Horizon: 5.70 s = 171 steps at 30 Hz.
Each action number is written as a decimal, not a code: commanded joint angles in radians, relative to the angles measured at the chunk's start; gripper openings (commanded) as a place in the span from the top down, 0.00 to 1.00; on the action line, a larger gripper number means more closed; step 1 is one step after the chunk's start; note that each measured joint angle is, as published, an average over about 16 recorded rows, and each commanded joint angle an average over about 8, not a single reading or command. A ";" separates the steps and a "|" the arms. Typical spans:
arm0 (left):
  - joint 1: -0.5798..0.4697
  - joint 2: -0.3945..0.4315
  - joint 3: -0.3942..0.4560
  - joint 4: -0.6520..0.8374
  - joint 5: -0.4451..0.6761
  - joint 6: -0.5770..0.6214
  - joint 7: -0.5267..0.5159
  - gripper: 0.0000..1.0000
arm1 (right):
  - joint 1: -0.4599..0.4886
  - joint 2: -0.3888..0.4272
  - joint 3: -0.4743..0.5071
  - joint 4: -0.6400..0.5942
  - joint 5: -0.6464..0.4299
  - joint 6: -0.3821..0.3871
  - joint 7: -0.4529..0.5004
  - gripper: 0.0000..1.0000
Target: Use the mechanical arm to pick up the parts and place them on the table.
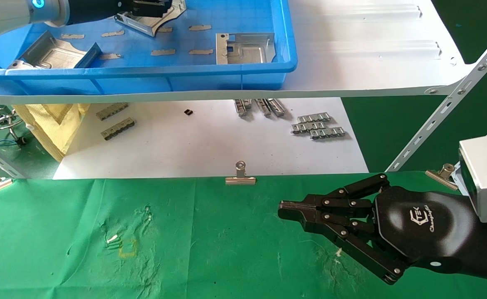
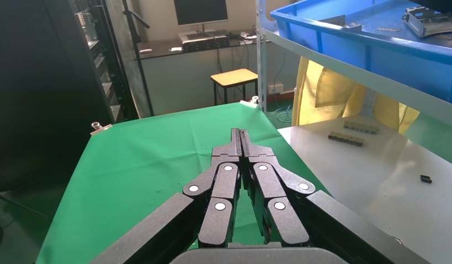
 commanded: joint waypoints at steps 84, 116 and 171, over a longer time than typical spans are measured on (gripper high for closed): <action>0.390 -0.502 0.022 -0.478 -0.445 0.855 0.646 1.00 | 0.000 0.000 0.000 0.000 0.000 0.000 0.000 0.00; 0.399 -0.366 0.237 0.018 -0.233 0.796 1.181 0.00 | 0.000 0.000 0.000 0.000 0.000 0.000 0.000 0.00; 0.639 -0.481 -0.028 -0.391 -0.546 0.819 0.413 0.00 | 0.000 0.000 0.000 0.000 0.000 0.000 0.000 0.00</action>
